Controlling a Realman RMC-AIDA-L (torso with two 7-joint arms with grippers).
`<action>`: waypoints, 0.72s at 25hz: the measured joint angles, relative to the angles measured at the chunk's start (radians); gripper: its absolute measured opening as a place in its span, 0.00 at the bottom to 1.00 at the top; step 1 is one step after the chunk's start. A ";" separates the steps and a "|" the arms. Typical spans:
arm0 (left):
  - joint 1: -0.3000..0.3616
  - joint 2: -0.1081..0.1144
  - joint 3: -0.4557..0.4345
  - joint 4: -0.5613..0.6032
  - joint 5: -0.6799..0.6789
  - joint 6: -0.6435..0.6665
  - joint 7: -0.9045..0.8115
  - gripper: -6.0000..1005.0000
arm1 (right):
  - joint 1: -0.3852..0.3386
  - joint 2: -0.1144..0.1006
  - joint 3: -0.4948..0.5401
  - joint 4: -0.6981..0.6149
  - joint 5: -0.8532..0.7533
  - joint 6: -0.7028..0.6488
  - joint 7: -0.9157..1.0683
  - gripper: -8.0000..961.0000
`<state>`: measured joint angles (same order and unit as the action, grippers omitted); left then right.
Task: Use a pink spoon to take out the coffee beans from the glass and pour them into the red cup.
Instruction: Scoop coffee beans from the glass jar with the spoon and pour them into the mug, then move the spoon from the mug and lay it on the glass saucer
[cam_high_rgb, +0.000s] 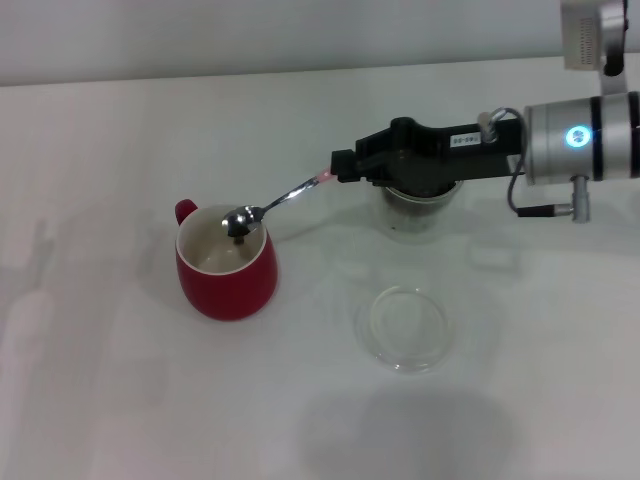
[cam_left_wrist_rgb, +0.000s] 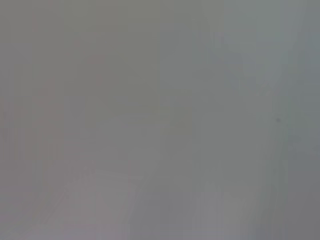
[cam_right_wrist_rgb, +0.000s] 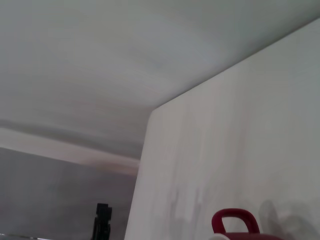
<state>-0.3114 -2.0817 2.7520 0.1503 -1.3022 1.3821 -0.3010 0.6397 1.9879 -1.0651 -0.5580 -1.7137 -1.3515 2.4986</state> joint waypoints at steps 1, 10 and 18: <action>0.000 0.000 0.000 0.000 0.000 0.000 0.000 0.89 | 0.000 0.007 -0.006 0.000 0.000 0.015 -0.013 0.15; -0.003 0.000 0.000 0.001 0.000 0.000 -0.001 0.89 | -0.005 0.027 -0.038 -0.036 0.021 0.045 -0.182 0.15; -0.008 0.000 0.000 0.002 -0.001 0.000 -0.001 0.89 | -0.009 0.029 -0.038 -0.050 0.030 0.050 -0.335 0.15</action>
<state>-0.3189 -2.0815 2.7520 0.1519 -1.3033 1.3821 -0.3024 0.6302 2.0167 -1.1032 -0.6078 -1.6835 -1.3013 2.1639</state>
